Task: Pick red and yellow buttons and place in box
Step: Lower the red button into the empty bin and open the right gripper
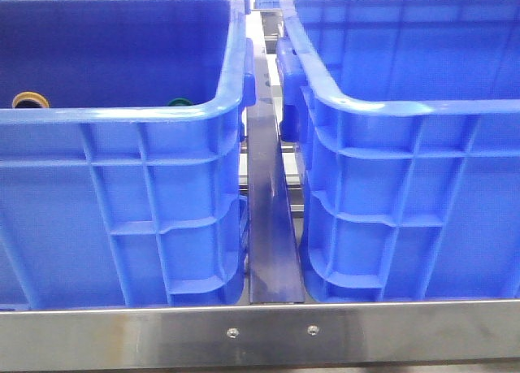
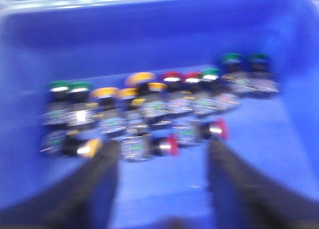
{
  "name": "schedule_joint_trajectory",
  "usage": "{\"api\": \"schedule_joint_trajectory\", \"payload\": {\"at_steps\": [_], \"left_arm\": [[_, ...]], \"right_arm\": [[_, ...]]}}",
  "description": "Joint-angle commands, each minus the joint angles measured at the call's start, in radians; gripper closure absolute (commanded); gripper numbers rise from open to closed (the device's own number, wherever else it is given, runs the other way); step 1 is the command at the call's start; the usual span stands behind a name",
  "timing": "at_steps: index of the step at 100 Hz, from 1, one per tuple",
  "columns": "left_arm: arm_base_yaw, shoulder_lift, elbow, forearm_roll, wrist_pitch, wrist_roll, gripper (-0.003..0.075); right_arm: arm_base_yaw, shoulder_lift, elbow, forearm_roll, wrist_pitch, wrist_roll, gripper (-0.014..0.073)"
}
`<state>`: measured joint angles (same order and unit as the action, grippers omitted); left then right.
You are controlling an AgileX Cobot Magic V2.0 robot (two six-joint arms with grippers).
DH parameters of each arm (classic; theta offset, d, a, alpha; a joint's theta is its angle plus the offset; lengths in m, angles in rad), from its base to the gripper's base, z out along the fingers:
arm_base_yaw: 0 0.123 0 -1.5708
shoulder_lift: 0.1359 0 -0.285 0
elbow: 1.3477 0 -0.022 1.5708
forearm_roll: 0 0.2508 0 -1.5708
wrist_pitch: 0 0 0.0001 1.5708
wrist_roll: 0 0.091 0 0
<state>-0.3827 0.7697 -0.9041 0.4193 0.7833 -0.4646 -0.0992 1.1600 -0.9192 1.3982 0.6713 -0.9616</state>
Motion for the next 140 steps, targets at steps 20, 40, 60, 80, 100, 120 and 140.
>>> {"api": "schedule_joint_trajectory", "payload": {"at_steps": [20, 40, 60, 80, 100, 120, 140], "left_arm": [[0.055, -0.010, -0.017, 0.025, -0.113, -0.012, 0.0741], [0.055, -0.010, -0.017, 0.019, -0.122, -0.012, 0.0741], [0.055, -0.010, -0.017, 0.014, -0.122, -0.012, 0.0741], [0.055, -0.010, -0.017, -0.010, -0.122, -0.012, 0.0741], [0.055, -0.010, -0.017, -0.012, -0.122, -0.012, 0.0741], [0.055, -0.010, -0.017, -0.012, -0.122, -0.012, 0.0741], [0.055, -0.010, -0.017, -0.012, -0.122, -0.012, 0.0741]], "right_arm": [[-0.008, 0.017, -0.035, 0.063, -0.294, -0.283, 0.0484], [-0.008, 0.143, -0.035, 0.200, -0.344, -0.504, 0.0484], [-0.008, 0.300, -0.035, 0.441, -0.276, -0.797, 0.0484], [0.006, 0.426, -0.070, 0.501, -0.207, -0.934, 0.0484], [0.045, 0.525, -0.135, 0.501, -0.223, -0.968, 0.0484], [0.056, 0.588, -0.190, 0.501, -0.244, -0.973, 0.0484], [0.056, 0.627, -0.209, 0.501, -0.247, -1.001, 0.0484]]}}
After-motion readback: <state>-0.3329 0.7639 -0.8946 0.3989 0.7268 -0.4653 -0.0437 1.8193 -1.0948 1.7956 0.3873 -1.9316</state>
